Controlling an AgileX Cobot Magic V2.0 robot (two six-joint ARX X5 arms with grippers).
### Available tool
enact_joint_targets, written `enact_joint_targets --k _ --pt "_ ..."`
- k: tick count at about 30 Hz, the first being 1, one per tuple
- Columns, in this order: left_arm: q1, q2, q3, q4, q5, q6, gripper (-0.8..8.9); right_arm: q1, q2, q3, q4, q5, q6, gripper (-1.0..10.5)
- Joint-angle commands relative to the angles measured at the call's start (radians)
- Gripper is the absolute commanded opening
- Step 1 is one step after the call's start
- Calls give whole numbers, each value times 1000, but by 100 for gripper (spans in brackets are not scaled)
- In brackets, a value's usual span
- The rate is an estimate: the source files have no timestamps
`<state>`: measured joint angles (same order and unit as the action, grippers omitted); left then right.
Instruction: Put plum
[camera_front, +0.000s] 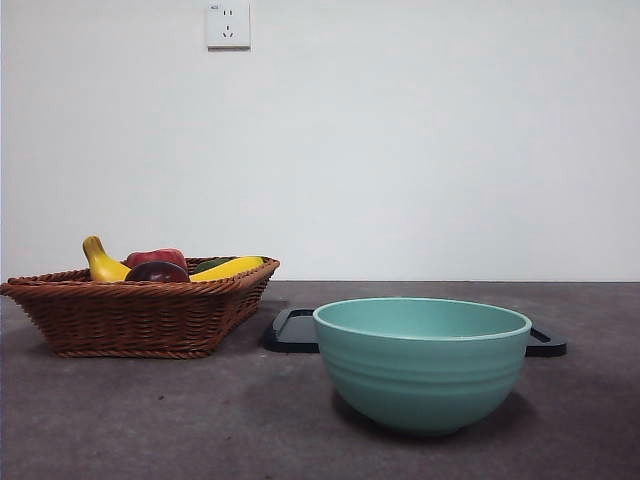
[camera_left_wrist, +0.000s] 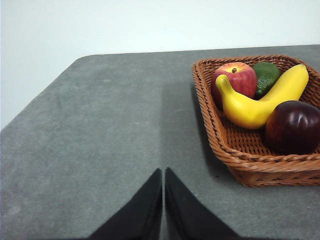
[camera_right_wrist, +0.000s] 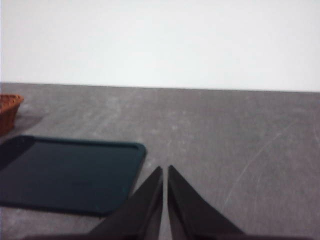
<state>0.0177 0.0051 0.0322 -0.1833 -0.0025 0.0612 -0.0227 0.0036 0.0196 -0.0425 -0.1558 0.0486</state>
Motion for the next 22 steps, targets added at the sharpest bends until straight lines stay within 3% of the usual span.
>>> enact_joint_targets --k 1,9,22 --pt "3 -2 -21 -7 -2 -5 8 -1 0 -9 -21 4 3 5" --pt "3 -2 -21 -7 -2 -5 8 0 0 -9 -129 4 3 5" --pt "3 -2 -21 -7 -2 -5 8 0 0 -8 -115 3 -1 5"
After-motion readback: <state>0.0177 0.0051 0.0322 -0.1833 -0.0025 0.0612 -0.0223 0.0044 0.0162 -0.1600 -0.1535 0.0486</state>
